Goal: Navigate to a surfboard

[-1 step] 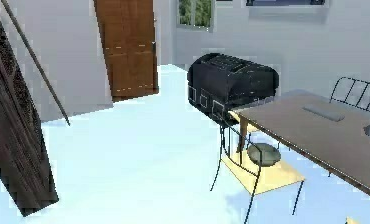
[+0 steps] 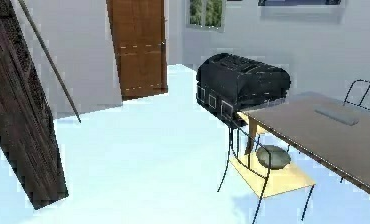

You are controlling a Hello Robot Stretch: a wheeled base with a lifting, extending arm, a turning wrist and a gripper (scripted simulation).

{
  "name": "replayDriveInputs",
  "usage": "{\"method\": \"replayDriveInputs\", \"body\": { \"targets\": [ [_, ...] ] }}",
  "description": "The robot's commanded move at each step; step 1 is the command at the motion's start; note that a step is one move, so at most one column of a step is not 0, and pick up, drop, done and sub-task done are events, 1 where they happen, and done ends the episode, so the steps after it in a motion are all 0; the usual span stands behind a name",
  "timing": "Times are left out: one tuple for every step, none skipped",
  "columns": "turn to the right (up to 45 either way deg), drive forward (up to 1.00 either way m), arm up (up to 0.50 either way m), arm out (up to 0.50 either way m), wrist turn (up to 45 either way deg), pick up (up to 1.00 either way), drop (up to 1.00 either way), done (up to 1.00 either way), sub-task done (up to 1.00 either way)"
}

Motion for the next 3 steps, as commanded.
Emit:
{"method": "replayDriveInputs", "body": {
  "targets": [
    [-18.0, 0.0, 0.0, 0.0, 0.0, 0.0, 0.0, 0.0, 0.0],
    [0.0, 1.0, 0.0, 0.0, 0.0, 0.0, 0.0, 0.0, 0.0],
    [-30.0, 0.0, 0.0, 0.0, 0.0, 0.0, 0.0, 0.0, 0.0]
  ]
}}
